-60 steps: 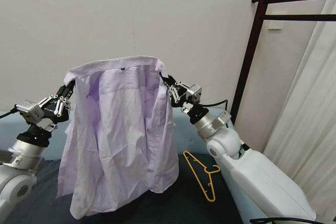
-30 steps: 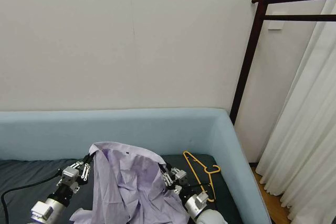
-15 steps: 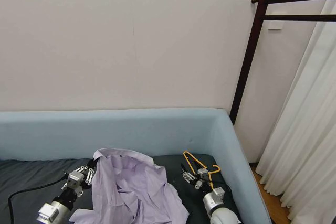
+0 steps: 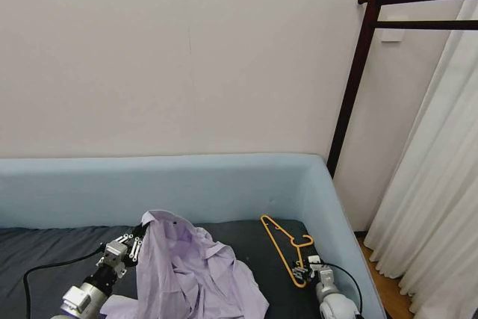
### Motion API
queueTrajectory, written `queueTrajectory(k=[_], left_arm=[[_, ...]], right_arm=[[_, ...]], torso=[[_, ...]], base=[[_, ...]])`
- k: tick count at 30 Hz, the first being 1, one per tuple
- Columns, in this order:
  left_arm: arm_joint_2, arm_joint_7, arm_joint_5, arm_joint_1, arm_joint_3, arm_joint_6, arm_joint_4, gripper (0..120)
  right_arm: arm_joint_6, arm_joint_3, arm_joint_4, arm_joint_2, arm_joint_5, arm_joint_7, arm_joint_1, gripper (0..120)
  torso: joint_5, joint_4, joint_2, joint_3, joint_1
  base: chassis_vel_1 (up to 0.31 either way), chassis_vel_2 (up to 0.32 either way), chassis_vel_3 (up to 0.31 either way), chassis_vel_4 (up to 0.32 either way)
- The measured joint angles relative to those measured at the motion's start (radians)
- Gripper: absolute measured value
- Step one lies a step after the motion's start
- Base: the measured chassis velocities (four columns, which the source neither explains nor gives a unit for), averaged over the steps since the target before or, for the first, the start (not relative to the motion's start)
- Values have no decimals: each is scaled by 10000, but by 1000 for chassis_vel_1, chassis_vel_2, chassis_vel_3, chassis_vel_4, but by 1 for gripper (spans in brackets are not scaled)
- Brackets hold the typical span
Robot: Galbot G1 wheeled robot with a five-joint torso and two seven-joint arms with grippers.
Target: Pick up the clothes from the sofa and hang them on the clothes hanger.
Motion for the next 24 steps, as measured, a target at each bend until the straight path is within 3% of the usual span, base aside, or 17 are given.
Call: queueTrajectory(k=[24], left_arm=[[-32, -149, -88, -152, 204, -44, 159, 0]], right_arm=[[-569, 338, -540, 225, -740, -270, -49, 12]], torso=[[0, 1, 1, -2, 0]], base=[[0, 0, 0, 0]])
